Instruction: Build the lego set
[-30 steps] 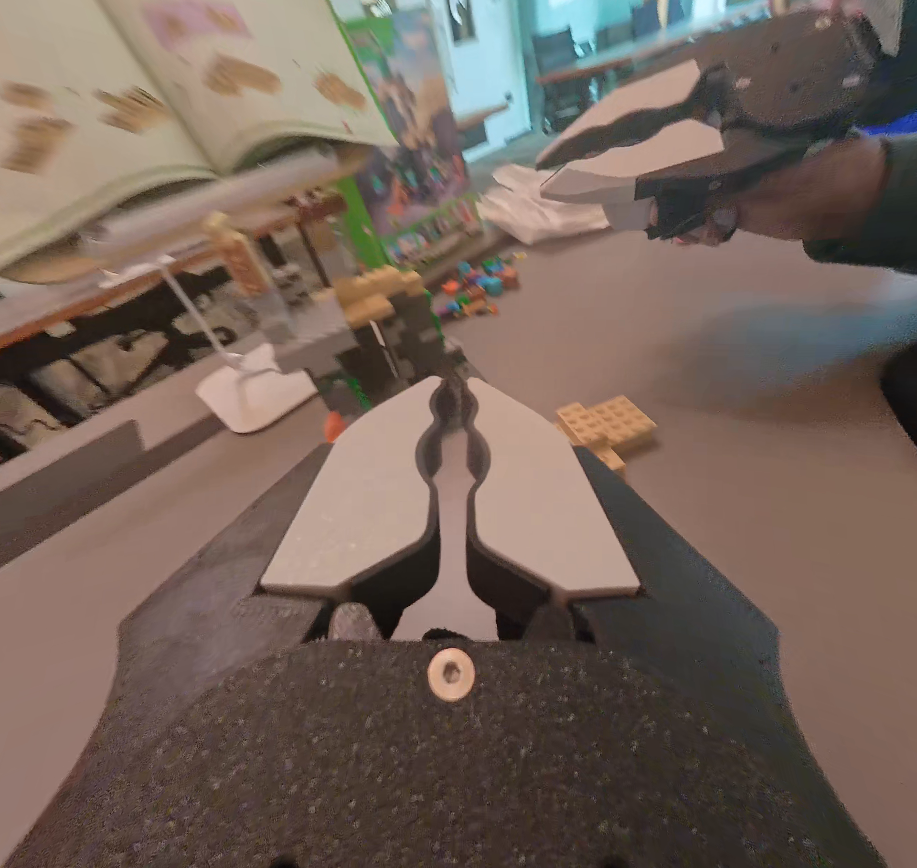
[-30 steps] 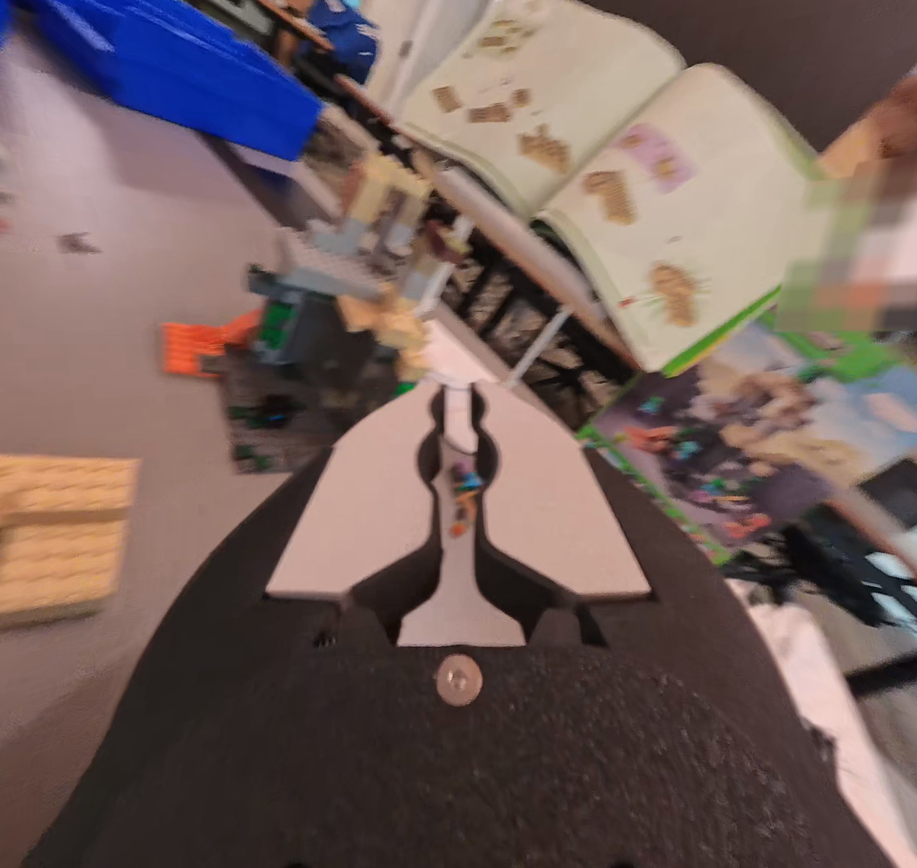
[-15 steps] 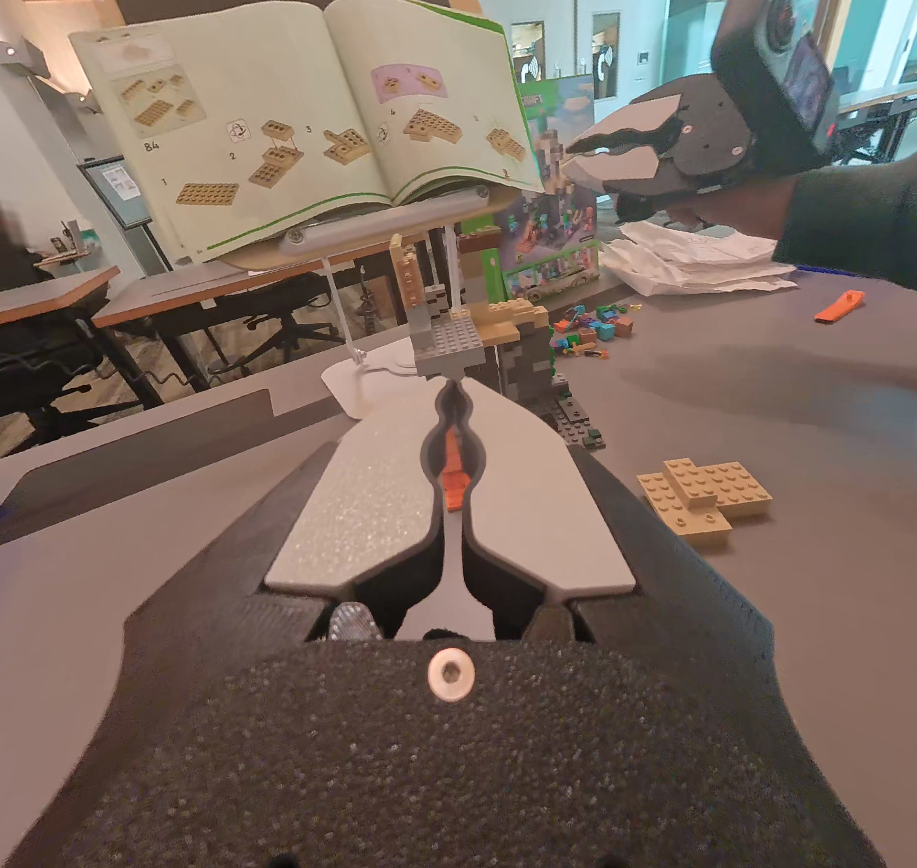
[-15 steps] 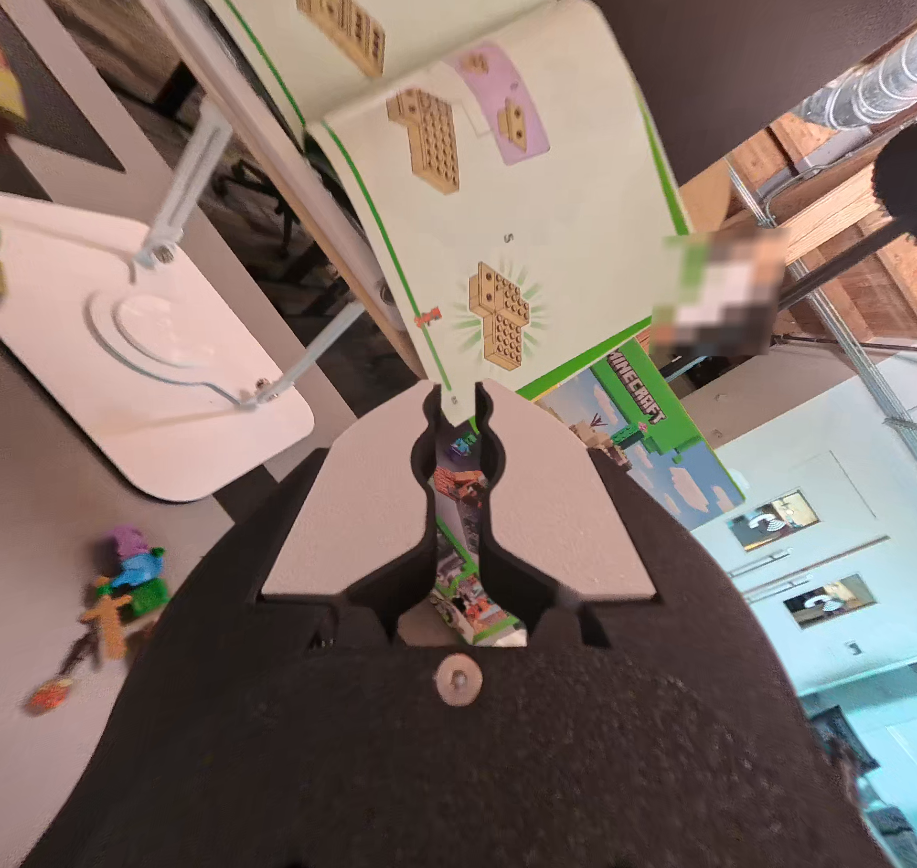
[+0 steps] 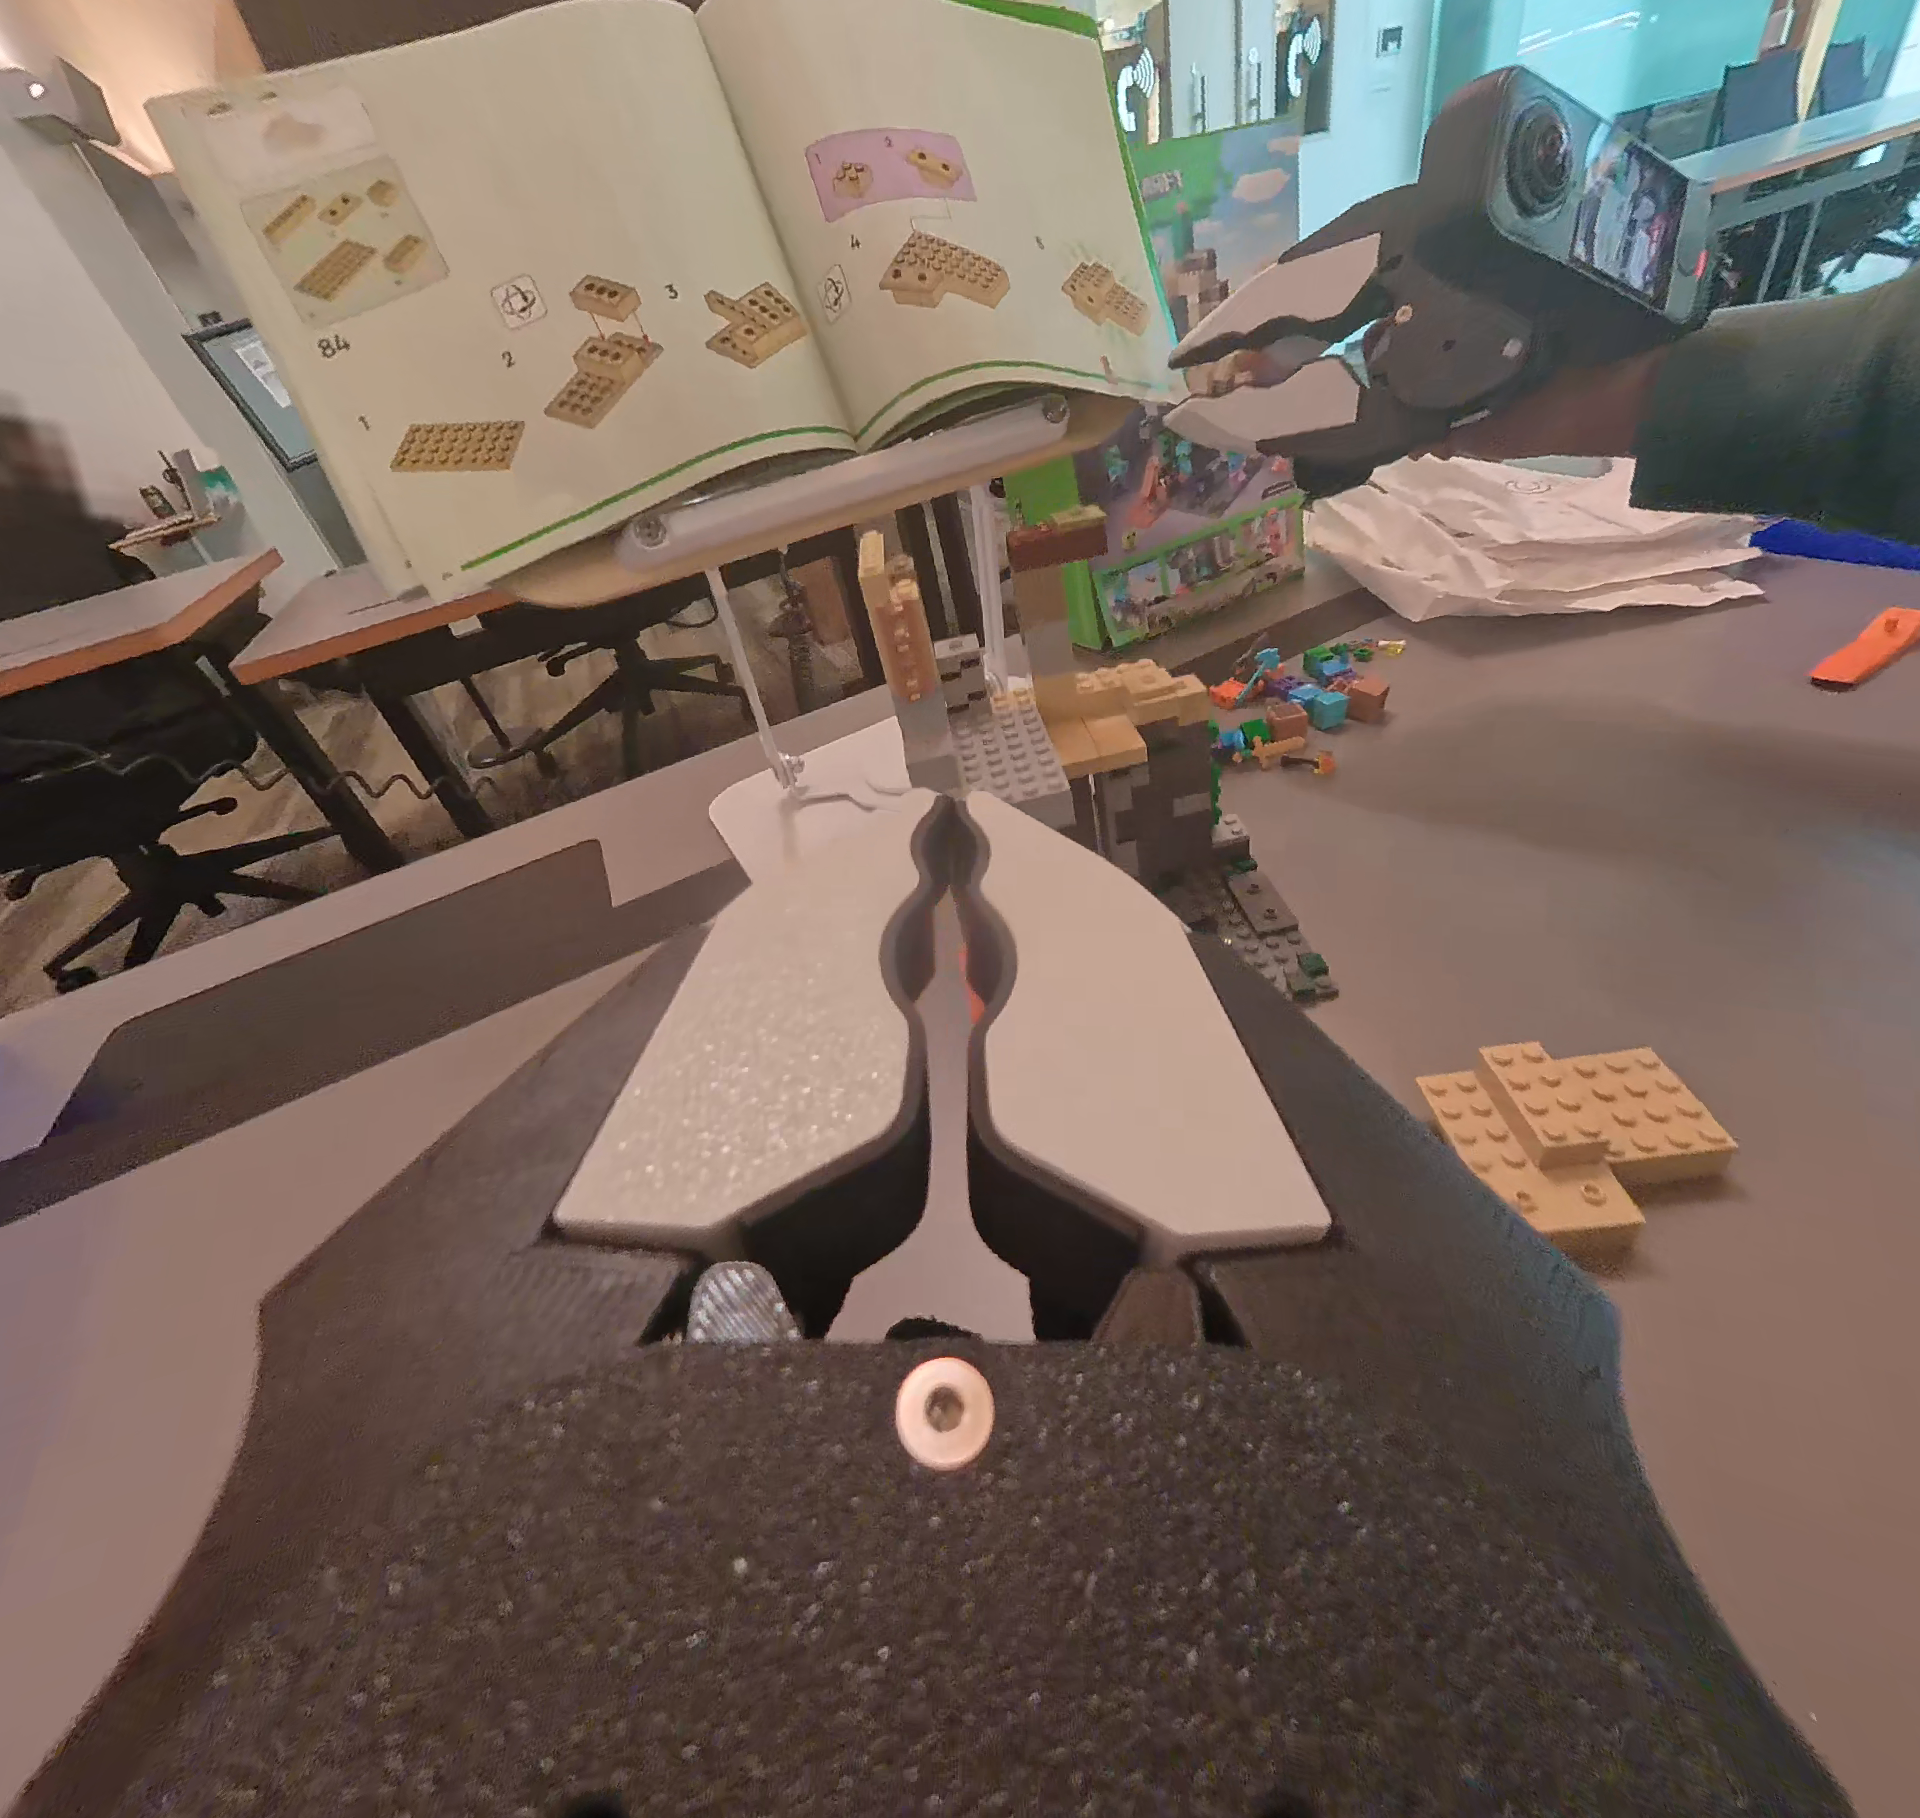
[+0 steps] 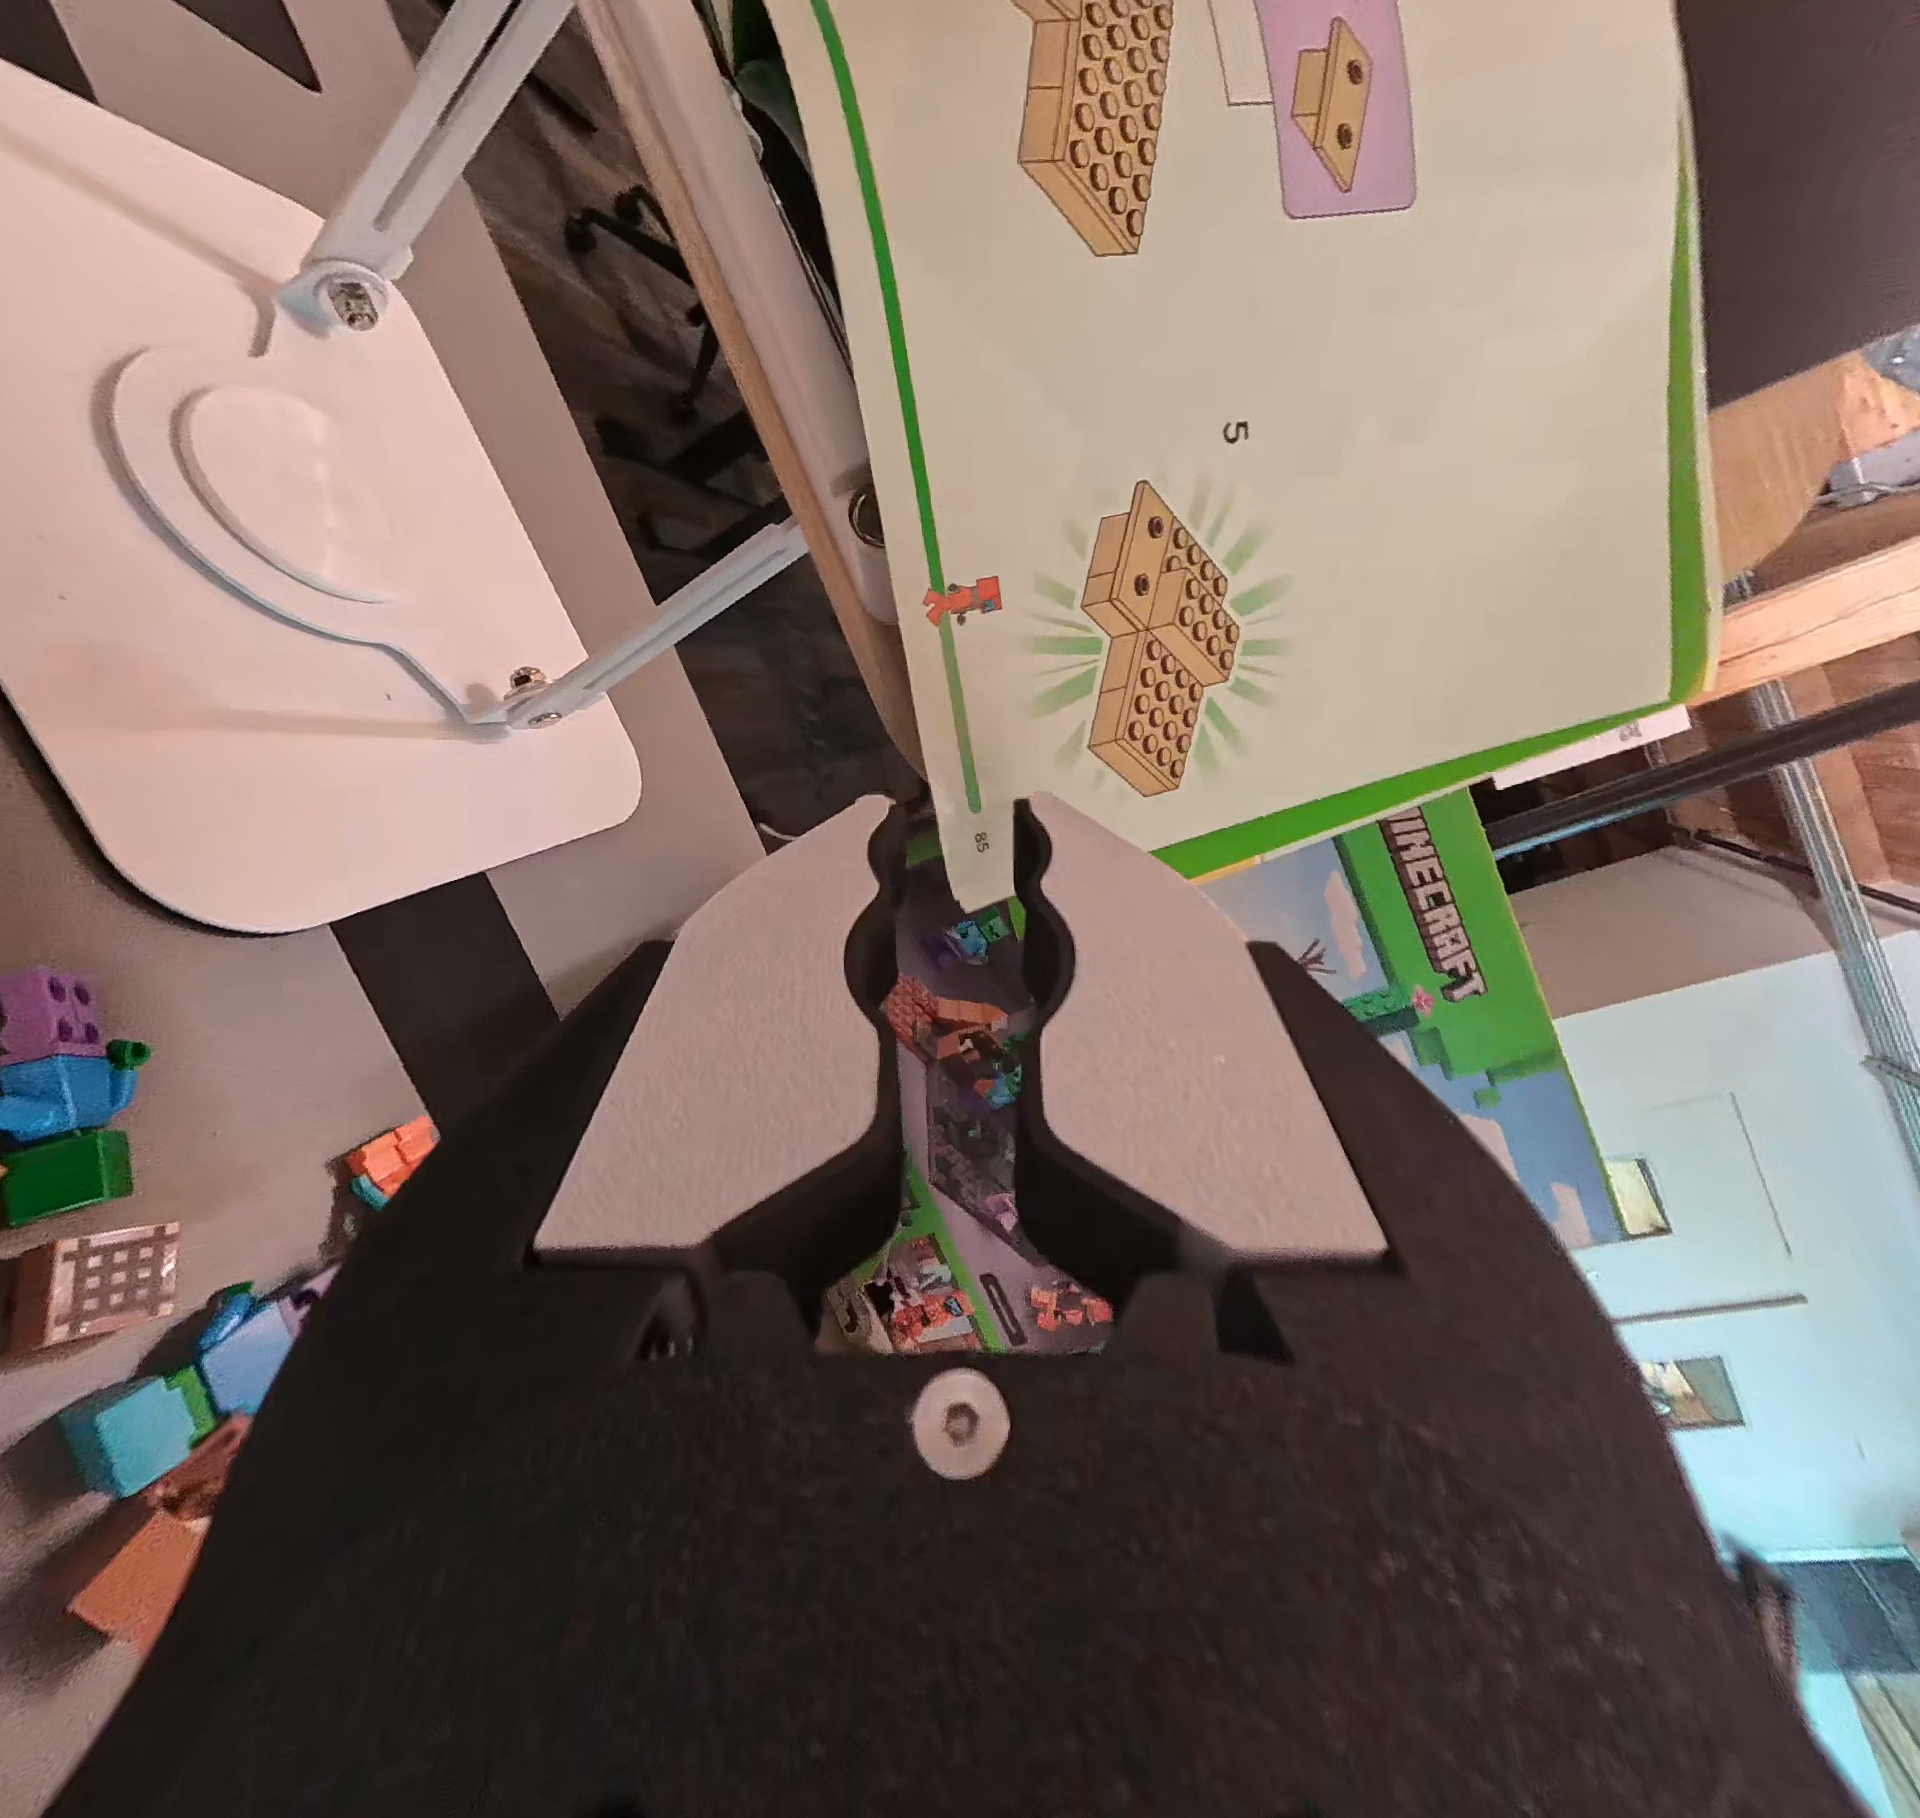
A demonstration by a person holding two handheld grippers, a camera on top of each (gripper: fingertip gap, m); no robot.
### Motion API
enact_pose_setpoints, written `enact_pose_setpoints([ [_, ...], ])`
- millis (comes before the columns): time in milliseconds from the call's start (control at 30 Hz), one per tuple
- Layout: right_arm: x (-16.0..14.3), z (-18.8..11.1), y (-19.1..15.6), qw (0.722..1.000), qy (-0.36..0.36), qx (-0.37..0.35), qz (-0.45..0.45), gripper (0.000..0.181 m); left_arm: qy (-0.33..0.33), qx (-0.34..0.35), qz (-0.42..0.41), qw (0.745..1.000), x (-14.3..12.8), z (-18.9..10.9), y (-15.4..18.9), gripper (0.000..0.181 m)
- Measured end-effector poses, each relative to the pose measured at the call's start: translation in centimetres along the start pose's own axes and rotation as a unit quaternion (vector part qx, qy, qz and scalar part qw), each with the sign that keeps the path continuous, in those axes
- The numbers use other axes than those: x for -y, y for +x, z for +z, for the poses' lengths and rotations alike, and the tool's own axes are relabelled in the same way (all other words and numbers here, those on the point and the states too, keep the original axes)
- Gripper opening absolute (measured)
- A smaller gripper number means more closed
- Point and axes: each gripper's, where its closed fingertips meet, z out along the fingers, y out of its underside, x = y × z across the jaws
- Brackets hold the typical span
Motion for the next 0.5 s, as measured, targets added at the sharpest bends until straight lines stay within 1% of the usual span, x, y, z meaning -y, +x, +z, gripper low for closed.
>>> enact_pose_setpoints([
  [100, -0.4, 0.4, -0.3, 1.000, -0.008, 0.021, -0.014, 0.019, 0.005, -0.006, 0.003, 1.000, 0.9, 1.1, 0.2, 0.000],
  [200, -0.5, 0.4, -0.1, 0.999, -0.003, 0.029, -0.017, 0.013, 0.006, -0.013, 0.008, 1.000, 1.2, 1.8, 0.6, 0.000],
  [500, -0.7, 0.3, 0.4, 0.999, 0.000, 0.053, -0.012, 0.001, -0.011, -0.027, 0.009, 1.000, 0.0, 2.2, 1.2, 0.000],
])
